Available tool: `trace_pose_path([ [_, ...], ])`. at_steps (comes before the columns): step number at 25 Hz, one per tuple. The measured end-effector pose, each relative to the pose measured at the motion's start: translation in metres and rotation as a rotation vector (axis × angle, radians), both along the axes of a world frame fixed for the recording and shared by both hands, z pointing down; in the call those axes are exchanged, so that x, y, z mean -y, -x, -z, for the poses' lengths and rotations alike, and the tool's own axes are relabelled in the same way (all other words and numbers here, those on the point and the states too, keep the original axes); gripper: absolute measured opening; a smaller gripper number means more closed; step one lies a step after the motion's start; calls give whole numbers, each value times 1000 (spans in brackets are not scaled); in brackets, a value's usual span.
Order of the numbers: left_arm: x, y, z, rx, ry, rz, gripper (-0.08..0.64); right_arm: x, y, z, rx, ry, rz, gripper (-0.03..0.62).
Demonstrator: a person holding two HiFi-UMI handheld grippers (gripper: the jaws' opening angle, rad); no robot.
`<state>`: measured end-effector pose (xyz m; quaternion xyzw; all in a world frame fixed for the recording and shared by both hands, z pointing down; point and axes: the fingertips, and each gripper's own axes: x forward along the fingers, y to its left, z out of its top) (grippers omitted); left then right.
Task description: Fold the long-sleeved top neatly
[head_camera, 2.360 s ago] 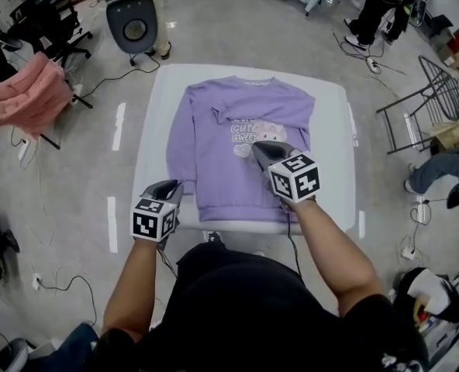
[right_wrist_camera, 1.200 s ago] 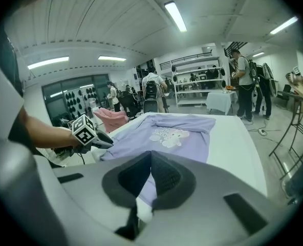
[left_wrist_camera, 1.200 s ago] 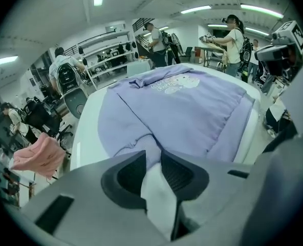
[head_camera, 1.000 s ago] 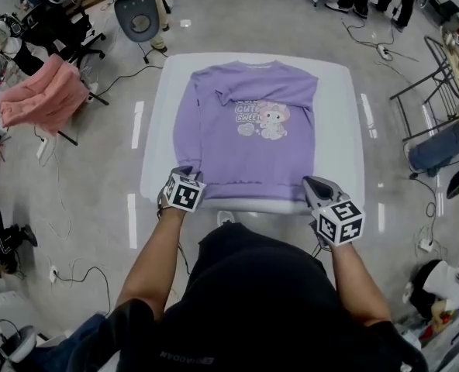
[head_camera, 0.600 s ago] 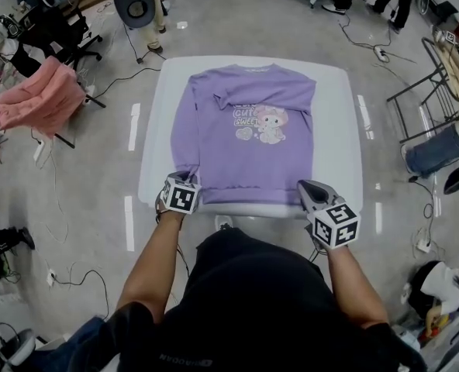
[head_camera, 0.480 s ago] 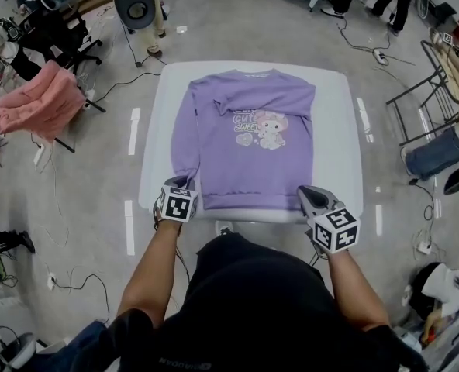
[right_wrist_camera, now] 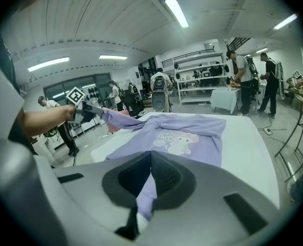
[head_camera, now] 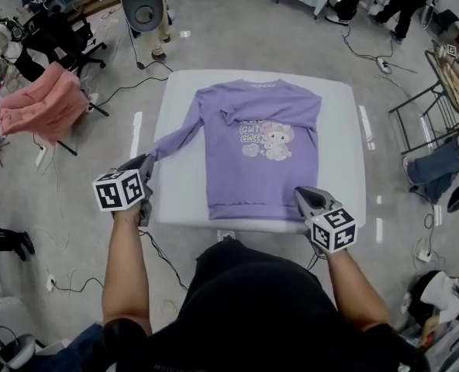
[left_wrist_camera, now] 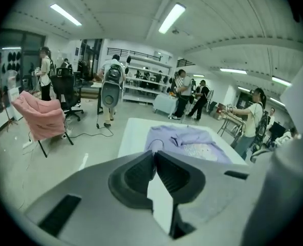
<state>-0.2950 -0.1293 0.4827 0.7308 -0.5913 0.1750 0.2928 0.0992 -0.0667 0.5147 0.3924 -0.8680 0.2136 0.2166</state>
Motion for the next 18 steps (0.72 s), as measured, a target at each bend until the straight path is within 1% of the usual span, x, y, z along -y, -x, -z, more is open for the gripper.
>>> trace_pose_path([
  [3,21,30,35,20,-52,38,28,6,8,1,4,-6,2,5],
  [5,33,50,47,26,-58,62,28,10,13,0,5,-7,0,5],
  [8,52,75,61,-7,-67,96,26,18,22,2,6,-11,-3,5],
  [12,76,102,98,-42,-140,121,25,30,31,5,4,-23,-24,5],
  [14,91,99,115,-61,-160,80,25,38,32,7,-1,-35,-45,5],
  [16,103,80,131,-68,-167,-5,25,45,31,10,-3,-45,-72,5],
  [18,112,52,148,-67,-174,-101,25,49,29,14,1,-58,-99,5],
])
